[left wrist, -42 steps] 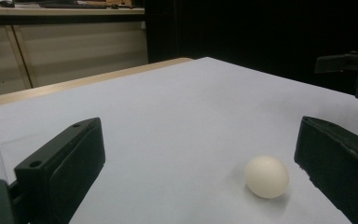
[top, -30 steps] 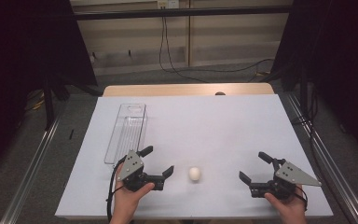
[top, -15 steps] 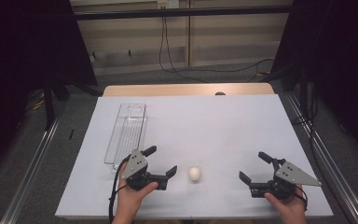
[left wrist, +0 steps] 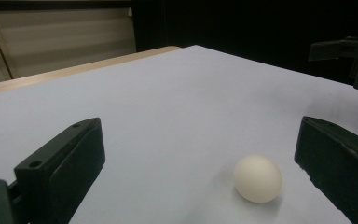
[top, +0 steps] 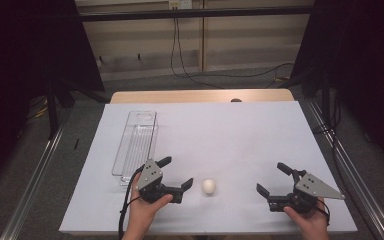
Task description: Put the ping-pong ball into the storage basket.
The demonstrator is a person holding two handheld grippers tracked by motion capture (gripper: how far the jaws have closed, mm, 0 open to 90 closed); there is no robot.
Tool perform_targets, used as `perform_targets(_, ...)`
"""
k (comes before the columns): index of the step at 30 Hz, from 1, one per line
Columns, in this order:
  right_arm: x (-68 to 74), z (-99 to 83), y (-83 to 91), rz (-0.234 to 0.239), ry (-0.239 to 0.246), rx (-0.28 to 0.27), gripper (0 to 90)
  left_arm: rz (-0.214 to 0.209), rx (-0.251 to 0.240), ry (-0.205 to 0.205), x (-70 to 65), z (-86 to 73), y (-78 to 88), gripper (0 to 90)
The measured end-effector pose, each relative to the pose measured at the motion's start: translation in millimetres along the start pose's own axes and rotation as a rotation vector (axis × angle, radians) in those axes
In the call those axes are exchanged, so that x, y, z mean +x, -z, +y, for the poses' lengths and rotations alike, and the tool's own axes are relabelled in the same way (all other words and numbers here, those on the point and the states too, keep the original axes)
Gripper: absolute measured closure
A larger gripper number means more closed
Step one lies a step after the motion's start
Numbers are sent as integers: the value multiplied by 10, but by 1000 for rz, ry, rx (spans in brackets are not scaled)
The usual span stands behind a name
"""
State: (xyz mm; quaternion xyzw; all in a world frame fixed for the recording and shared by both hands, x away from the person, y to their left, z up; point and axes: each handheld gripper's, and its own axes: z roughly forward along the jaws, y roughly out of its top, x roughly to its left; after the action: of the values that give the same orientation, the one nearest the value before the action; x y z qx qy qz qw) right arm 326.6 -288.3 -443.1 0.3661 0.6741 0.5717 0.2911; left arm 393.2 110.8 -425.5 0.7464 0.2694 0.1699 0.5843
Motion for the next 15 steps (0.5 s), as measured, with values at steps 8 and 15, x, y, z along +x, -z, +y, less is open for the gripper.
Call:
perform_targets(8,4,2,-2,-1,-6,-1,12,-13,15,-9,-19,5,-38,17)
perform_targets(15,-1,2,0,4,0,-2,14,-35,43,-5,-36,0,-80,17)
